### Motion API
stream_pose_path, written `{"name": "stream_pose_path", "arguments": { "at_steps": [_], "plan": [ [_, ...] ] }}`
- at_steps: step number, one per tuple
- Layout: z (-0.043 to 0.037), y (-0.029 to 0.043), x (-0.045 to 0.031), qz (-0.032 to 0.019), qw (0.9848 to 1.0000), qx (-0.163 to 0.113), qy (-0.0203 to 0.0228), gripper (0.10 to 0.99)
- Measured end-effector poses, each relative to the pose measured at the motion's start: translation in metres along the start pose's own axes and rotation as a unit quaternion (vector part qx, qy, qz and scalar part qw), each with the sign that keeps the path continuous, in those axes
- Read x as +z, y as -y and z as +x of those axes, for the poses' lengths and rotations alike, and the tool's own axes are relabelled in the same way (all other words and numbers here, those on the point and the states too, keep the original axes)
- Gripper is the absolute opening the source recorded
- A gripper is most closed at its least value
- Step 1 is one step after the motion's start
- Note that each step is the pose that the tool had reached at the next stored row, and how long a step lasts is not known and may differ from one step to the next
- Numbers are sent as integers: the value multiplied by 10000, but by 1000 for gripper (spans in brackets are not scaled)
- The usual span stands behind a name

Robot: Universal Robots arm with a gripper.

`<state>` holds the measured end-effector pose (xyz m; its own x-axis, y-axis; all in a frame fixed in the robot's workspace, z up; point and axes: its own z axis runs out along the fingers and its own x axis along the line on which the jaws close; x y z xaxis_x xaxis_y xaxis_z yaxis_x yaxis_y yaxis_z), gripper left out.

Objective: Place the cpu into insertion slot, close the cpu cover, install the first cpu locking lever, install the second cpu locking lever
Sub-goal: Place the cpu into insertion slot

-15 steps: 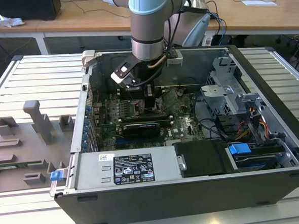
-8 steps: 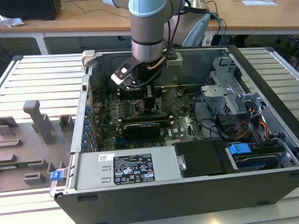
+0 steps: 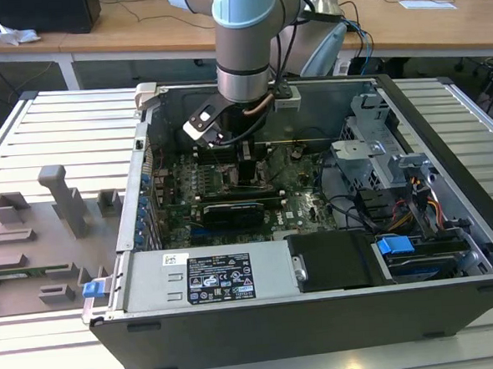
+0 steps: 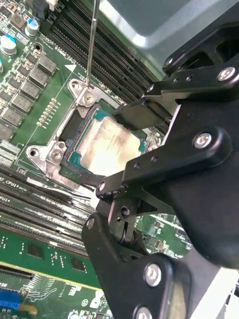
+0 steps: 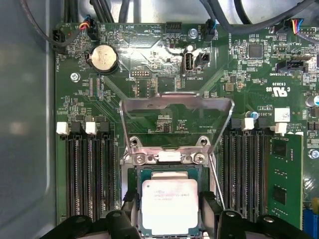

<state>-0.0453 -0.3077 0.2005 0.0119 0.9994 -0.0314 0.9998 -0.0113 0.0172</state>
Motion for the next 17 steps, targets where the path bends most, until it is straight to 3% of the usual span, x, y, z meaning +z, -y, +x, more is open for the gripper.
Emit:
{"name": "stream_pose_path", "arguments": {
  "at_steps": [3, 5, 9, 12, 15, 17],
  "plan": [
    [-2, -2, -136, 0, 10000, 0, 0, 620],
    [9, -5, -273, -1, 10000, -1, 3, 604],
    [9, -8, -444, 0, 10000, 0, 5, 353],
    [11, -10, -596, 0, 10000, 0, 10, 294],
    [18, -13, -747, 0, 10000, 0, 17, 110],
    [27, -15, -865, 0, 10000, -1, 25, 106]
  ]
}}
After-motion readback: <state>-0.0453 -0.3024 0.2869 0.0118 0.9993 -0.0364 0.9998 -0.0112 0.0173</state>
